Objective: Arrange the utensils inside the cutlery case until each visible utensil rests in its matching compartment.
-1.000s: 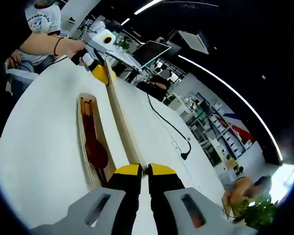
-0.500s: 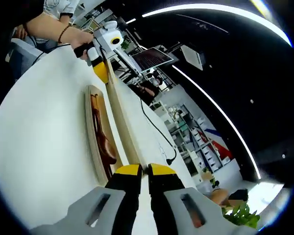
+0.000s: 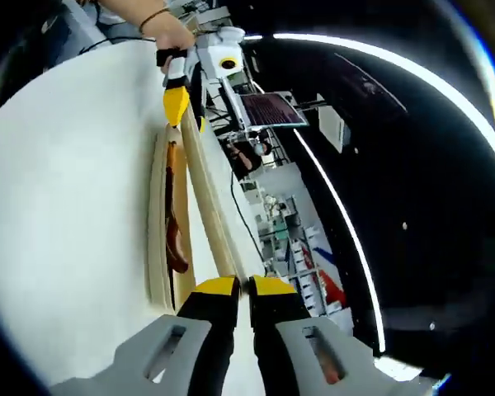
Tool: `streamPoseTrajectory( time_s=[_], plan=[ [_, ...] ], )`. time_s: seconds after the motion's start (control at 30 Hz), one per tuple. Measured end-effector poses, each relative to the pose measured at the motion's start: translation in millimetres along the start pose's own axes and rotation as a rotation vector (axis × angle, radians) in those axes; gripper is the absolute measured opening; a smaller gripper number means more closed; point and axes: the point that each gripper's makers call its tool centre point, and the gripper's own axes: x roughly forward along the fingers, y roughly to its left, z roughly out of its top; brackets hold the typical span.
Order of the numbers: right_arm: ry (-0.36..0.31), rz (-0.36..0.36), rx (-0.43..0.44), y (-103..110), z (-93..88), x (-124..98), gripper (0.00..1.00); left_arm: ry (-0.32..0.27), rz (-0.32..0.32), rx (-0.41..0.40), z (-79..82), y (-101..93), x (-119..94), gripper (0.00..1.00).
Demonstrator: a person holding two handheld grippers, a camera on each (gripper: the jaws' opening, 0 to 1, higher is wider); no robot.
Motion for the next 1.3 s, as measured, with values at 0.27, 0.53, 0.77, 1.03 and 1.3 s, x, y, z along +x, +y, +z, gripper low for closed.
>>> streamPoseTrajectory(
  time_s=[0.27,0.53,0.77,1.03,1.3],
  plan=[
    [-0.002,-0.049,-0.045,-4.7,2.2,0.4,0.03,0.033,0.002,0.038,-6.3,2.3,1.6,0.63],
    [0.012,-0.052,-0.056,-2.1,-10.2,2.5,0.03,0.096,-0.029,0.058,-11.5,2.0,9.9,0.75],
    [0.021,-0.049,-0.066,0.9,-12.9,3.0,0.03,0.130,-0.060,0.081,-11.3,-2.8,19.8,0.78],
    [0.045,-0.027,-0.030,6.4,-23.2,2.0,0.03,0.189,-0.068,0.061,-14.8,-0.9,29.3,0.78],
    [0.030,-0.009,-0.045,10.2,-23.7,1.7,0.04,0.228,-0.060,0.059,-15.5,1.7,34.0,0.77]
  ],
)
